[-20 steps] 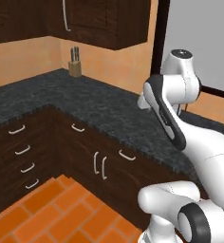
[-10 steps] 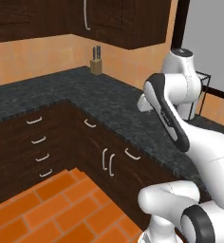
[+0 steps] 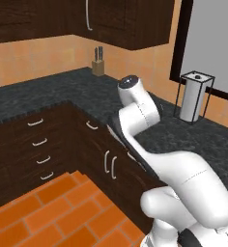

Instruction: Take a straw from the drawer in front and place it inside the glass cup on the dining counter.

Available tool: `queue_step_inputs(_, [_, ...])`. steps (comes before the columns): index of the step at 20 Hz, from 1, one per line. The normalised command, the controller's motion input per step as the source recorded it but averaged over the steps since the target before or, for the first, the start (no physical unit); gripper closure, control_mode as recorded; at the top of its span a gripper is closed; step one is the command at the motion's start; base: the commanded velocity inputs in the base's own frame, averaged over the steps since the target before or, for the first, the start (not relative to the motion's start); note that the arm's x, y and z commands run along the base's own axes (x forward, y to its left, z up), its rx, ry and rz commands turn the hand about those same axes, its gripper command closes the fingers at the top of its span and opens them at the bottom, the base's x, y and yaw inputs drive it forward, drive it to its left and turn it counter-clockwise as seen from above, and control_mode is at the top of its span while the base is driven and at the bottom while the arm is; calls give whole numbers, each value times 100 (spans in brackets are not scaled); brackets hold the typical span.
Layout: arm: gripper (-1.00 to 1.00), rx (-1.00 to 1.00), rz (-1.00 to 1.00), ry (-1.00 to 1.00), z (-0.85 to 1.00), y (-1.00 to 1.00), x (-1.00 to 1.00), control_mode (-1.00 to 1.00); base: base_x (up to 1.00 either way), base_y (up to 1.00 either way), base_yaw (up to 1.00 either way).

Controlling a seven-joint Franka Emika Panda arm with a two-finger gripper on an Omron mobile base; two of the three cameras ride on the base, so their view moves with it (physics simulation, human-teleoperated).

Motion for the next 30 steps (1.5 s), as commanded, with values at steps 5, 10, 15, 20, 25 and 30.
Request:
queue_step_inputs(5, [-100,-39,-1,0,-86,40,23,-100,0,0,0])
queue_step_inputs(10, [-100,-32,-3,1,-80,24,30,-100,0,0,0])
queue_step_inputs(15, [-100,-23,-4,2,-79,1,49,-100,0,0,0])
queue_step_inputs(20, [-100,-20,-5,0,-75,0,73,-100,0,0,0])
queue_step_inputs(25, [-100,-19,-9,0,-58,-6,73,-100,0,0,0])
queue_step_inputs(30, [-100,-17,-8,0,-52,0,53,-100,0,0,0])
